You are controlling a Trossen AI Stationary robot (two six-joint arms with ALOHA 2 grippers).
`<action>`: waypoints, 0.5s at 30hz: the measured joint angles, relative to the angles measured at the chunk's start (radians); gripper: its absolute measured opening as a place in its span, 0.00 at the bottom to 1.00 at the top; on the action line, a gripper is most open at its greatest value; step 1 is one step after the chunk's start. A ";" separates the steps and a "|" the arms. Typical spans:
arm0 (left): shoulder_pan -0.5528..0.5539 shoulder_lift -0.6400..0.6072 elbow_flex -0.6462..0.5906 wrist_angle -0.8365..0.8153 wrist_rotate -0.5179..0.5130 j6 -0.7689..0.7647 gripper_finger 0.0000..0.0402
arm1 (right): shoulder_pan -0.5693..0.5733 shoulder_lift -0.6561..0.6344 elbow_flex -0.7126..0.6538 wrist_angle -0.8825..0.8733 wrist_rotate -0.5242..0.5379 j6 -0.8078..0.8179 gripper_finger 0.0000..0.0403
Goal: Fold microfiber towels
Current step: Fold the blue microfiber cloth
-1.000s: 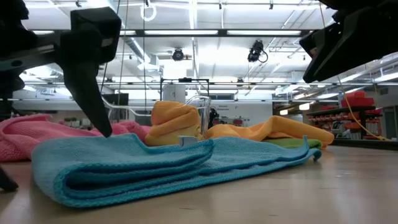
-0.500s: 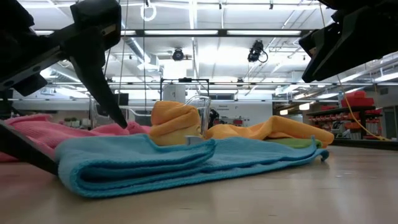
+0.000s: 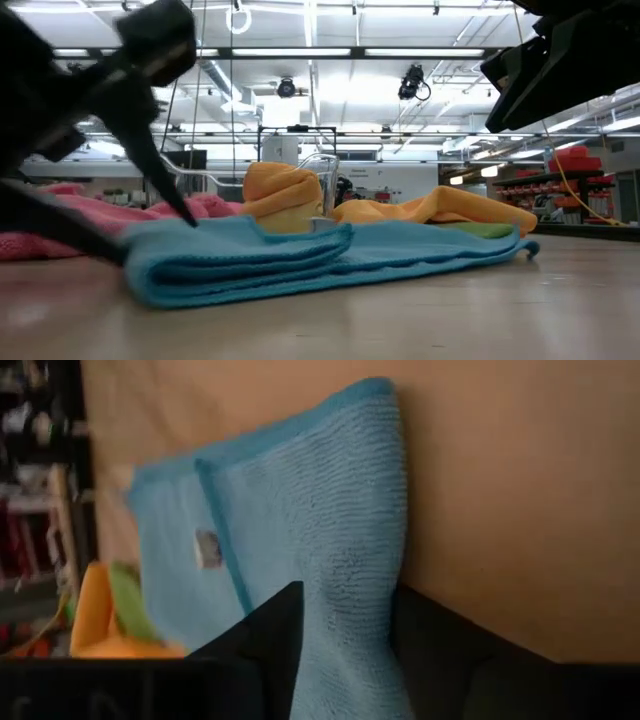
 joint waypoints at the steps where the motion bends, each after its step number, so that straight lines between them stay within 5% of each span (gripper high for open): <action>1: 0.002 0.000 -0.001 -0.004 -0.012 -0.010 0.37 | 0.000 0.000 0.000 0.000 0.000 0.000 0.26; 15: 0.035 0.001 -0.001 0.003 -0.008 -0.148 0.03 | 0.000 0.000 0.000 0.000 0.000 0.000 0.26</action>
